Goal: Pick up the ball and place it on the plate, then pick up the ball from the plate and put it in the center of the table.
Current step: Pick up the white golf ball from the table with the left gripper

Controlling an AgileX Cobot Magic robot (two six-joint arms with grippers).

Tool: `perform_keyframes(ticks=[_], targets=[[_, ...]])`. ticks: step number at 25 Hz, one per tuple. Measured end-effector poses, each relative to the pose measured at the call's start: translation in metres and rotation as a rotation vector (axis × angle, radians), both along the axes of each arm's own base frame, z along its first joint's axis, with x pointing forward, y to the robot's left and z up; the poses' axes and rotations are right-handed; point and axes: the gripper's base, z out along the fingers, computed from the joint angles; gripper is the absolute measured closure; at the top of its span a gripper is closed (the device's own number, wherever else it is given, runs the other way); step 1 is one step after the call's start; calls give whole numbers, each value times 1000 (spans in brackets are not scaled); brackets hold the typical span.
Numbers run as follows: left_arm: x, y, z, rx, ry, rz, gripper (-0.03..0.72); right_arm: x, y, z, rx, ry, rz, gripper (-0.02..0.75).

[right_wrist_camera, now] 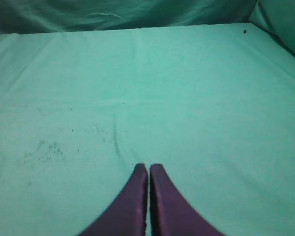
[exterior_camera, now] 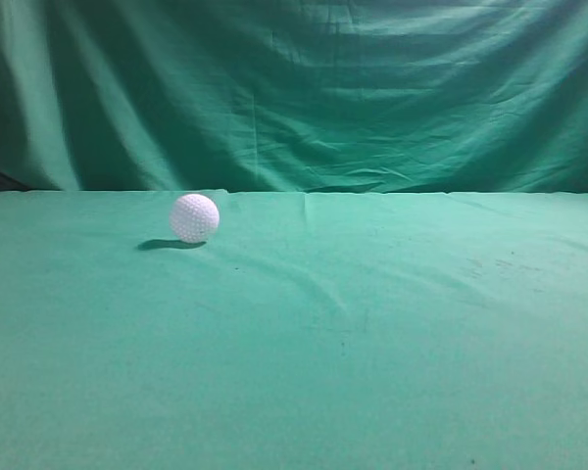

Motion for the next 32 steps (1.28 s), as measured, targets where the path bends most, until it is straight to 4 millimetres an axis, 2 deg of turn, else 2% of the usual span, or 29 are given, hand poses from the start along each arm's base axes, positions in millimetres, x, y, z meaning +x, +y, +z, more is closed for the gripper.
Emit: perform_keyframes(ticks=[5,10,12,13,20,26,27,28,29,30,31,32], targets=[[44,-31,4,104,180,-274,688,0,0,0,0,0,0,738],[92,-71,-9,161,296,-442,688,0,0,0,0,0,0,738],[111,-85,-13,170,320,-472,688,0,0,0,0,0,0,738],[111,-85,-13,170,320,-472,688,0,0,0,0,0,0,738],[174,-120,-36,172,483,-550,688,0,0,0,-11,-1,4,738],[203,-151,-68,316,575,-612,688,0,0,0,-12,-1,4,738],[207,-153,-70,334,582,-602,639,0,0,0,-12,-1,4,738],[209,-153,-73,338,593,-588,639,0,0,0,-12,-1,4,738],[211,-154,-75,344,596,-582,559,0,0,0,-12,-1,4,738],[213,-154,-75,343,595,-572,509,0,0,0,-12,-1,4,738],[216,-155,-77,337,589,-561,353,0,0,0,-12,-1,4,738],[217,-155,-79,336,589,-557,280,0,0,0,-12,-1,4,738]])
